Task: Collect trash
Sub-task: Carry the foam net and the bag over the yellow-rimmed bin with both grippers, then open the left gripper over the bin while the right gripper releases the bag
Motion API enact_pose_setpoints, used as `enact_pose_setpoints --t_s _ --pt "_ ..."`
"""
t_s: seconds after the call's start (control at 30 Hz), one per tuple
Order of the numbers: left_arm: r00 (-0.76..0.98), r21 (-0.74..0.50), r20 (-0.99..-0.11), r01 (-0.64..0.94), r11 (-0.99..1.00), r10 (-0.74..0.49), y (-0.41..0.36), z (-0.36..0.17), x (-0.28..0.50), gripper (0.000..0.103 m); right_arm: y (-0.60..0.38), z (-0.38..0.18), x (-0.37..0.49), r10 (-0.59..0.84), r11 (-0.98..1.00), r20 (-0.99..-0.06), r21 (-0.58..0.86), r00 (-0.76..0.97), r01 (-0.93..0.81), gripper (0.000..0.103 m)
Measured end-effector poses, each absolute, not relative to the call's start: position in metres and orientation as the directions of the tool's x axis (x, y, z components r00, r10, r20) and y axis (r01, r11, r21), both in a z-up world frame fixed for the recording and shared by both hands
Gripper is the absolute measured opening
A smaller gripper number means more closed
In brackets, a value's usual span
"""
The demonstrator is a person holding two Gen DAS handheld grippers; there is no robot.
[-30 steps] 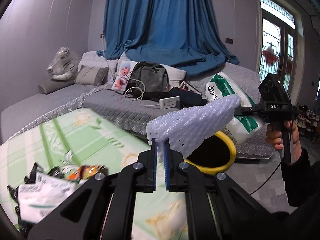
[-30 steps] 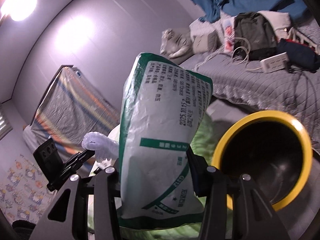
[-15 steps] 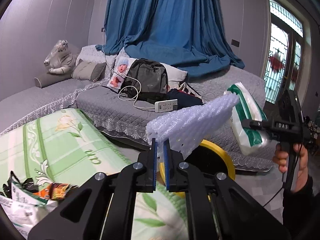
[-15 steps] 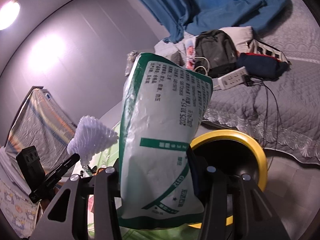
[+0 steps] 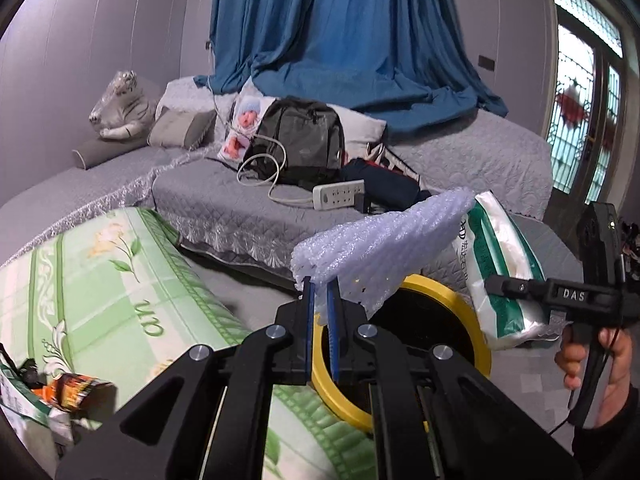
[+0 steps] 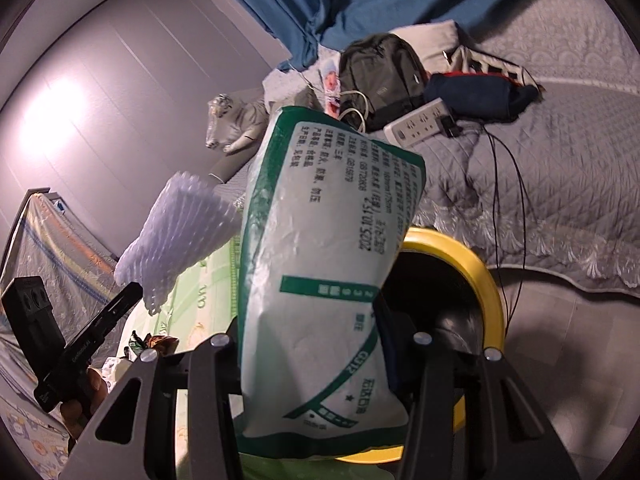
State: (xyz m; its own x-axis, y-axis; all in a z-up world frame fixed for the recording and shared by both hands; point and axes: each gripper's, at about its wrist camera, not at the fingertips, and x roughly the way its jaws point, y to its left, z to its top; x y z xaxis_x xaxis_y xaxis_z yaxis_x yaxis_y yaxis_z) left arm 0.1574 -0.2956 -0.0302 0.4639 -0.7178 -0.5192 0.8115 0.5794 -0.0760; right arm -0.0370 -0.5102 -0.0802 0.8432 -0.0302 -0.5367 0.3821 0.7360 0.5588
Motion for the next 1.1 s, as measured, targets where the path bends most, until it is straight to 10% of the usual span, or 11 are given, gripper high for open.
enact_pose_setpoints --t_s 0.9,1.07,1.1 --pt "0.493 -0.057 -0.636 0.737 0.673 -0.594 -0.362 -0.087 0.172 0.007 -0.528 -0.141 -0.001 -0.038 0.676 -0.661 0.536 0.750 0.506 0.045" --pt "0.458 -0.106 -0.654 0.733 0.672 -0.602 -0.361 -0.092 0.177 0.010 -0.533 -0.140 -0.006 -0.107 0.652 -0.673 0.508 0.732 0.563 0.072" --pt "0.454 -0.110 -0.657 0.732 0.673 -0.602 -0.361 -0.092 0.177 0.023 -0.534 -0.139 -0.009 -0.121 0.651 -0.669 0.504 0.733 0.568 0.073"
